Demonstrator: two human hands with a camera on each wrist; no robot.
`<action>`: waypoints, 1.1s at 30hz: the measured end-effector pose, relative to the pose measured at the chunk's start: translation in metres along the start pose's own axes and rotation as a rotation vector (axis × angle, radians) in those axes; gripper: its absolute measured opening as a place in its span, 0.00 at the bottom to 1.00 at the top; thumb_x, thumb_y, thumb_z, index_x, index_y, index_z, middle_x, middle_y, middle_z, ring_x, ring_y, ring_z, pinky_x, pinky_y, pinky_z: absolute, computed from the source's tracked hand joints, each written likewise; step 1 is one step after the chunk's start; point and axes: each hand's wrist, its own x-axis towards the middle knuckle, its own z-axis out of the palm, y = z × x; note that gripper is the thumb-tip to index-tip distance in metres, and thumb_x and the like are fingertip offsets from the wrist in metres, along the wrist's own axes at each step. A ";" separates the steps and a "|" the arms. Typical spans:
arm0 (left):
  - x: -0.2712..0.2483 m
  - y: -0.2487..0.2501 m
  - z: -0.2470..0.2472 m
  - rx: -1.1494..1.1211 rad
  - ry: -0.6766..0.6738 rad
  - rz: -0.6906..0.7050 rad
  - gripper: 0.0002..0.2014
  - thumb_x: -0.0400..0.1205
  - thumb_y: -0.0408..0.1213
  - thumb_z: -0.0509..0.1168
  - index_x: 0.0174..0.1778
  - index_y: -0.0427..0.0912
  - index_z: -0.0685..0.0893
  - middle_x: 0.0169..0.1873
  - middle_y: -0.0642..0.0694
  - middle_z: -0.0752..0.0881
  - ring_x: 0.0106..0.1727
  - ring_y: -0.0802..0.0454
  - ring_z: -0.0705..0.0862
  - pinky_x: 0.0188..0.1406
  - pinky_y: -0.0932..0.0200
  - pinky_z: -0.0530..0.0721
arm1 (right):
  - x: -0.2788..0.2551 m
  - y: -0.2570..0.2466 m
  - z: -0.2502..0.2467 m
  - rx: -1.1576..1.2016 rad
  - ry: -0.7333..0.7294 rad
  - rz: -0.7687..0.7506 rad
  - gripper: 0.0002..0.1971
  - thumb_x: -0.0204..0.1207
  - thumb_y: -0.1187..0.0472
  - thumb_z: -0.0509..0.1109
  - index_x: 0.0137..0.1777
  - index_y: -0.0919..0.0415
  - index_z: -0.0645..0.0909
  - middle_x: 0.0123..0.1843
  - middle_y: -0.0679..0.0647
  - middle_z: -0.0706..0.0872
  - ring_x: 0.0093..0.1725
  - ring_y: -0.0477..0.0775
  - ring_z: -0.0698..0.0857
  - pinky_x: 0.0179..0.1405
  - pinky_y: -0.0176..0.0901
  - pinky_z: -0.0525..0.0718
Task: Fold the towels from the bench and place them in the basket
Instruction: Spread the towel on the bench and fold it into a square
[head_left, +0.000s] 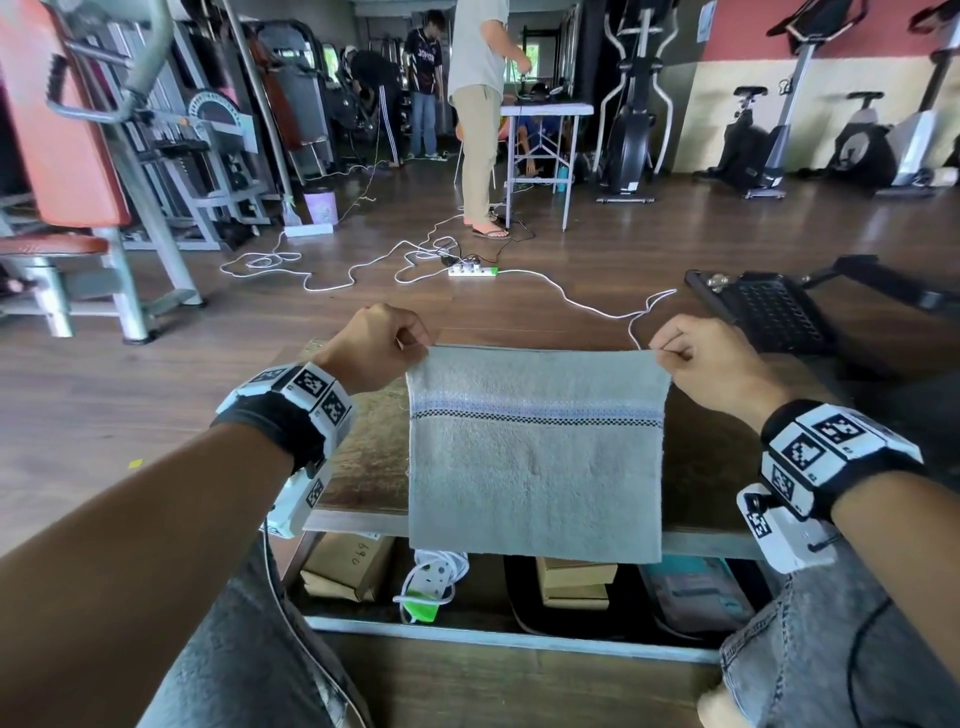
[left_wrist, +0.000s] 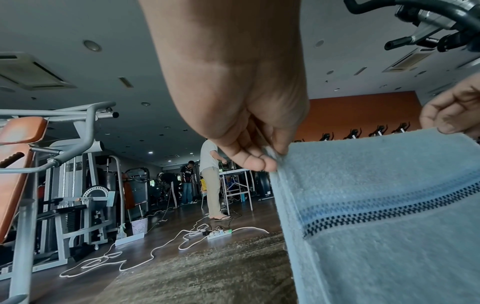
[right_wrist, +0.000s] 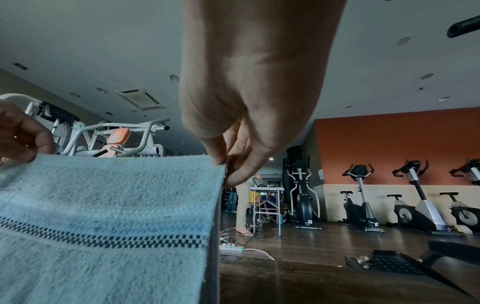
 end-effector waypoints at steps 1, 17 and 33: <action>0.001 -0.001 0.001 -0.013 0.004 -0.005 0.05 0.77 0.28 0.71 0.42 0.42 0.88 0.33 0.49 0.88 0.26 0.68 0.81 0.28 0.76 0.76 | 0.001 0.001 0.001 0.009 0.002 0.005 0.05 0.79 0.68 0.72 0.48 0.57 0.87 0.42 0.49 0.91 0.48 0.52 0.89 0.56 0.48 0.86; 0.001 -0.001 0.004 0.022 -0.007 -0.023 0.04 0.80 0.30 0.70 0.46 0.38 0.91 0.32 0.55 0.86 0.28 0.71 0.80 0.30 0.76 0.74 | 0.001 0.006 0.002 -0.023 -0.048 -0.009 0.11 0.81 0.69 0.69 0.48 0.52 0.89 0.45 0.46 0.91 0.51 0.48 0.87 0.52 0.41 0.79; -0.005 0.001 0.000 0.090 0.000 -0.041 0.05 0.78 0.32 0.71 0.47 0.39 0.91 0.36 0.49 0.86 0.37 0.53 0.81 0.40 0.65 0.73 | -0.001 -0.001 0.004 -0.081 -0.047 -0.110 0.13 0.80 0.74 0.63 0.46 0.60 0.88 0.43 0.48 0.89 0.47 0.53 0.86 0.43 0.39 0.76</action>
